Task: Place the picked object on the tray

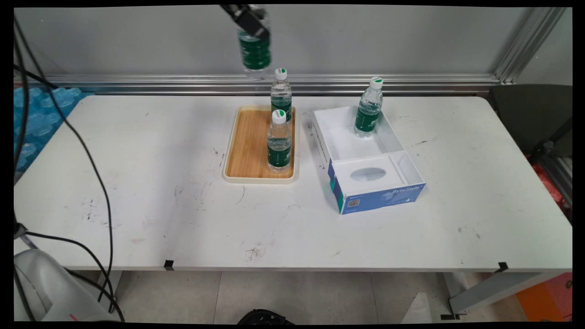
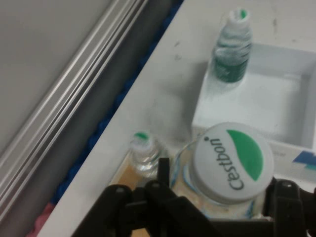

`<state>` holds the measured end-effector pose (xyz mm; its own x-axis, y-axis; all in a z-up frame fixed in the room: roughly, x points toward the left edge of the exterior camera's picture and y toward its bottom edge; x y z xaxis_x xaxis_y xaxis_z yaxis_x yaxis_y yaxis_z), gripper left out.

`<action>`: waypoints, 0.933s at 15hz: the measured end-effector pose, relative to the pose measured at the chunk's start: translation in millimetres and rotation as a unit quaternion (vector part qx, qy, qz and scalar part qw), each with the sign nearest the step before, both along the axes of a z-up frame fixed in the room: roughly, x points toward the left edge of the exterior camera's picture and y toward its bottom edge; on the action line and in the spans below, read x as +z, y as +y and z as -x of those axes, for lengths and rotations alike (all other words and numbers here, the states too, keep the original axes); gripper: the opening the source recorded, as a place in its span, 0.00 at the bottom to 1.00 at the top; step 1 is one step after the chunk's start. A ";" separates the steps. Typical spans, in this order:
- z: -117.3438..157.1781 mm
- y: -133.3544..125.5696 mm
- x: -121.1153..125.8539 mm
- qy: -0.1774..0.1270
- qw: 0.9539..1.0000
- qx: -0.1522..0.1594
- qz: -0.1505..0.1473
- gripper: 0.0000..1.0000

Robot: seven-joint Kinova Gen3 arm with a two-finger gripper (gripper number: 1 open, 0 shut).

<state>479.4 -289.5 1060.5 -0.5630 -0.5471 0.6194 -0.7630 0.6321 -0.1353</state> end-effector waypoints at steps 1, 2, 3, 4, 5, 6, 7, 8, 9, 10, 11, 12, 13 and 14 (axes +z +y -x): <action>-12.3 3.3 -1.1 0.000 1.000 0.011 -0.003 0.00; -20.6 5.3 -2.8 0.001 1.000 0.019 -0.006 0.00; -25.6 6.2 -4.5 0.001 1.000 0.024 -0.008 0.00; -32.7 7.5 -7.6 0.001 0.999 0.031 -0.012 0.00; -40.2 8.1 -12.4 0.002 0.999 0.039 -0.016 0.00; -46.8 7.7 -17.9 0.002 0.999 0.045 -0.019 0.00; -51.9 6.7 -23.1 0.002 0.999 0.050 -0.022 0.00; -54.9 5.6 -27.1 0.002 0.998 0.052 -0.022 0.00; -58.9 3.1 -33.5 0.001 0.998 0.053 -0.024 0.00; -62.6 -0.4 -41.8 0.000 0.998 0.051 -0.025 0.00; -65.9 -4.8 -51.1 -0.001 0.998 0.050 -0.026 0.00; -68.8 -8.9 -59.3 -0.002 0.998 0.050 -0.027 0.00; -72.2 -13.7 -69.9 -0.003 0.998 0.050 -0.029 0.00; -74.7 -18.8 -80.8 -0.004 0.998 0.048 -0.031 0.00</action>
<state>554.1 -308.4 979.7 -0.5104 -0.6362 0.5786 -0.8200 0.5627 -0.1045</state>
